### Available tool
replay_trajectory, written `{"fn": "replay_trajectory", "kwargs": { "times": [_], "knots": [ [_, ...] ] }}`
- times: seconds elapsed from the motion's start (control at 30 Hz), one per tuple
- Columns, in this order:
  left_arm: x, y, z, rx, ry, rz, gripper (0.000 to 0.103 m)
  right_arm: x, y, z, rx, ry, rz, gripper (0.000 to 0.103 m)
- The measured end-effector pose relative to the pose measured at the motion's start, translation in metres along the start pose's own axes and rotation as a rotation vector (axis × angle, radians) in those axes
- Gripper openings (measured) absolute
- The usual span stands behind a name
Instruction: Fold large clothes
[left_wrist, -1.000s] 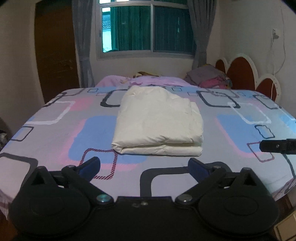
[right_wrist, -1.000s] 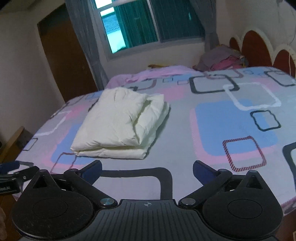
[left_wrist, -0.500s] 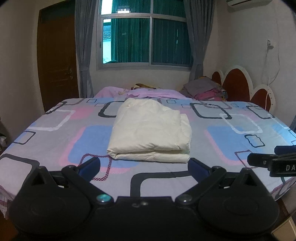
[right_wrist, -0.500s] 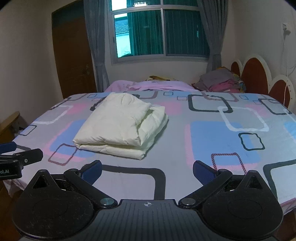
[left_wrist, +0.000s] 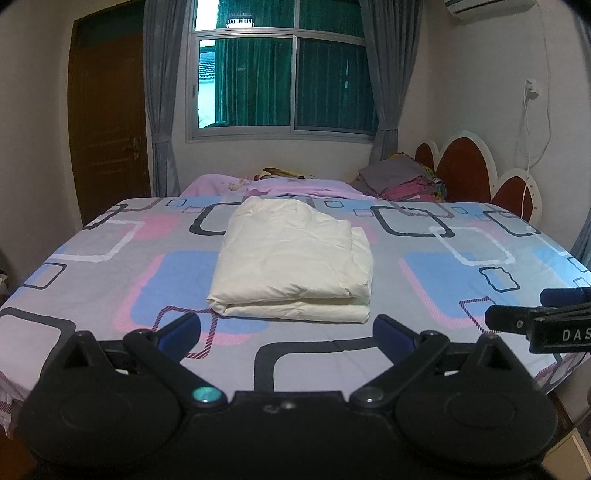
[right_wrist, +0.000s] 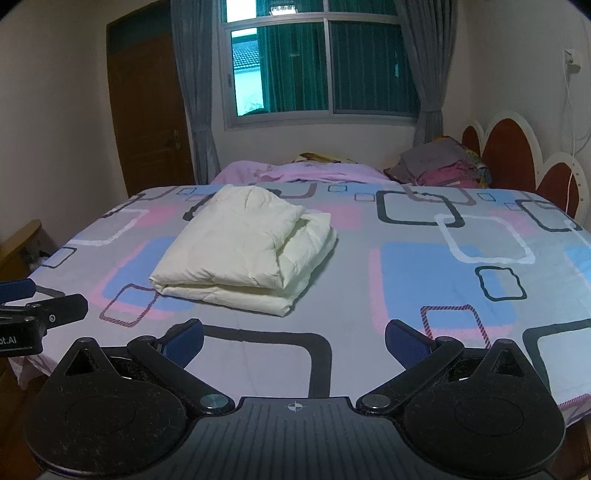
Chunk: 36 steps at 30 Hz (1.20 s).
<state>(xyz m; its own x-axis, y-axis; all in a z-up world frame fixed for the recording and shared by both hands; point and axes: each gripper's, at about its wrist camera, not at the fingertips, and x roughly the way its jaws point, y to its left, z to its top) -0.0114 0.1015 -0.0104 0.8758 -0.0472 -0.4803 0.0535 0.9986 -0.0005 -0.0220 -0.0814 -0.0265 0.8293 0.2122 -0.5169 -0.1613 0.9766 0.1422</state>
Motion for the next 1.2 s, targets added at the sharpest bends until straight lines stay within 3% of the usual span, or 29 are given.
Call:
{"fn": "replay_trajectory", "kwargs": {
  "times": [1.2],
  "knots": [
    [0.003,-0.008,0.008,0.026,-0.009,0.020,0.100,0.001,-0.017,0.006,0.009,-0.002,0.006,0.103]
  ]
}}
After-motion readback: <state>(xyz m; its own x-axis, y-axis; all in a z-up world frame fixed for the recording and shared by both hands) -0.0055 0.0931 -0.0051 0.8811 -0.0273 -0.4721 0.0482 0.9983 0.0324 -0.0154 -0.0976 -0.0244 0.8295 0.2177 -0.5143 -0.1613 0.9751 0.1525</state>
